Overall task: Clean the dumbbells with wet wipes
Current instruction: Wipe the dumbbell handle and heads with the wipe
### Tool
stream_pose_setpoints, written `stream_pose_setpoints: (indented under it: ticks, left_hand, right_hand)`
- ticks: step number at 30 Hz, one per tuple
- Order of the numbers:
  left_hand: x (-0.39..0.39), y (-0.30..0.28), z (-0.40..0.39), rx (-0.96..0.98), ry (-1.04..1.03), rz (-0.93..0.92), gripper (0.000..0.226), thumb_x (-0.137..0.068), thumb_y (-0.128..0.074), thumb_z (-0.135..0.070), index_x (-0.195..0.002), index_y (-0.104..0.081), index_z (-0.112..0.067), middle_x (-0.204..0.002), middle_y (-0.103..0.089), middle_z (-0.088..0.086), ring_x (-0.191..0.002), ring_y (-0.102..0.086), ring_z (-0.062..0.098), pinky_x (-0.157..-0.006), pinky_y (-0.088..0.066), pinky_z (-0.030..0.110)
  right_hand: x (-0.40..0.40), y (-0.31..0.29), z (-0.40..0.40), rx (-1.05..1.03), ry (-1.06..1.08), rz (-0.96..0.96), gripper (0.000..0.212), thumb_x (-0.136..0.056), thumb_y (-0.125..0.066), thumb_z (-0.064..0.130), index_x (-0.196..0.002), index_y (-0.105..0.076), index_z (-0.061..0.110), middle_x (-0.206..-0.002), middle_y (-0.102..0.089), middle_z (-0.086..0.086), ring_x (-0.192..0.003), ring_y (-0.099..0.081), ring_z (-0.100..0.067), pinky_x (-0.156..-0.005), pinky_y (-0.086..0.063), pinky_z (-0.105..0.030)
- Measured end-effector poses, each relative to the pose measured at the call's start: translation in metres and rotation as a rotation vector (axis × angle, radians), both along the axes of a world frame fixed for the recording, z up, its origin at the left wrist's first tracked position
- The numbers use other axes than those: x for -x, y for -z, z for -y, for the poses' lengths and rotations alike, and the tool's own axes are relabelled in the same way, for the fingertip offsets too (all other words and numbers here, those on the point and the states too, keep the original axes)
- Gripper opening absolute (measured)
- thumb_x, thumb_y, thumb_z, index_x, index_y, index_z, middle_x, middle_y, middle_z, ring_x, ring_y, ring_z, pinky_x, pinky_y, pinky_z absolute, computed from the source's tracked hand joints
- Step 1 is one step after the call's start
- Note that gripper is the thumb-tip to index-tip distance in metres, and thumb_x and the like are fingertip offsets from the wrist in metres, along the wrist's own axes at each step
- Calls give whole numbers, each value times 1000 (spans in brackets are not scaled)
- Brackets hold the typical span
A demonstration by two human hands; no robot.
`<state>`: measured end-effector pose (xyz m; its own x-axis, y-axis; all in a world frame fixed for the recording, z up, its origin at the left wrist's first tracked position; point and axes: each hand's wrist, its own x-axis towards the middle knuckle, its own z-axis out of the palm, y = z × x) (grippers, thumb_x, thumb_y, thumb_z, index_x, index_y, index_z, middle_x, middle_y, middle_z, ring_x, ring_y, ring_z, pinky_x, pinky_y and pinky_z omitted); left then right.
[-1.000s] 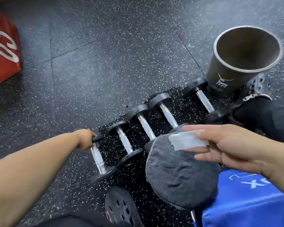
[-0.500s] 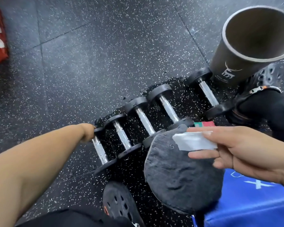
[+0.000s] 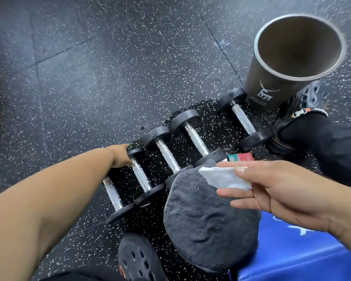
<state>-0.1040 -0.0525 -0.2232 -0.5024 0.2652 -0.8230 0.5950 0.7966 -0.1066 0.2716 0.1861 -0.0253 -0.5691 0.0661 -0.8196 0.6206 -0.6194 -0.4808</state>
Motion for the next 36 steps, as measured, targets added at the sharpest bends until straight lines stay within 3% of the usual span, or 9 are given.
stream_pose_setpoints:
  ticks: [3,7,11,14,17,21,29,33,36]
  left_hand:
    - [-3,6,-8,58,67,-1,87,-104,-66,-43,-170,-21,-11,-175,-31,6,-152,-45,30,-124,-35,39]
    - [-5,10,-13,75,141,4,45,-108,-59,-34,-148,-58,-14,-138,-66,10,-122,-64,29,-111,-48,40]
    - [-9,-2,-16,113,211,-18,37,-107,-58,-34,-138,-63,-14,-128,-70,7,-115,-67,27,-104,-51,37]
    - [-16,-16,-15,116,217,-35,30,-101,-62,-27,-128,-67,-14,-120,-72,6,-109,-69,27,-100,-54,37]
    - [-27,-36,-12,92,246,-68,18,-96,-63,-22,-110,-71,-15,-104,-73,3,-97,-72,25,-94,-58,37]
    - [-36,-96,-18,24,296,-140,10,-96,-63,-20,-102,-71,-21,-99,-76,2,-96,-73,25,-89,-58,33]
    - [-81,-274,-20,-225,340,-430,17,-85,-70,-20,-100,-70,-30,-77,-67,-6,-79,-66,25,-68,-47,32]
    - [-131,-339,-25,-355,304,-493,30,-80,-72,-21,-108,-75,-31,-79,-73,-5,-77,-67,24,-74,-57,36]
    - [-178,-371,-33,-445,260,-488,31,-80,-69,-17,-105,-77,-33,-70,-69,-8,-69,-64,14,-68,-56,34]
  right_hand:
    - [2,1,1,3,18,6,32,-111,-46,16,-126,-75,17,-120,-80,-7,-111,-78,-25,-99,-61,-44]
    - [3,2,1,28,68,7,32,-112,-47,16,-126,-75,14,-122,-79,-8,-110,-78,-26,-91,-64,-38]
    - [5,1,2,40,102,4,32,-112,-45,15,-129,-72,12,-122,-79,-11,-111,-78,-27,-93,-64,-41]
    - [6,-2,4,52,122,-10,31,-112,-46,14,-131,-71,12,-121,-79,-13,-111,-77,-27,-101,-56,-43]
    - [6,-8,6,50,154,-37,27,-108,-56,16,-130,-71,11,-123,-77,-16,-109,-78,-28,-101,-56,-44]
    - [4,-20,12,28,143,-89,31,-98,-70,5,-128,-71,10,-118,-80,-12,-109,-78,-22,-99,-59,-39]
    - [-3,-54,19,-84,232,-74,9,-98,-63,-4,-96,-68,4,-97,-82,-17,-103,-79,-22,-94,-62,-39]
    - [-9,-64,14,-123,206,-134,10,-103,-59,2,-99,-65,10,-91,-81,-11,-98,-78,-20,-85,-62,-35]
    - [-19,-68,9,-187,196,-186,13,-103,-57,3,-104,-66,13,-88,-81,-9,-85,-79,-18,-73,-63,-30]
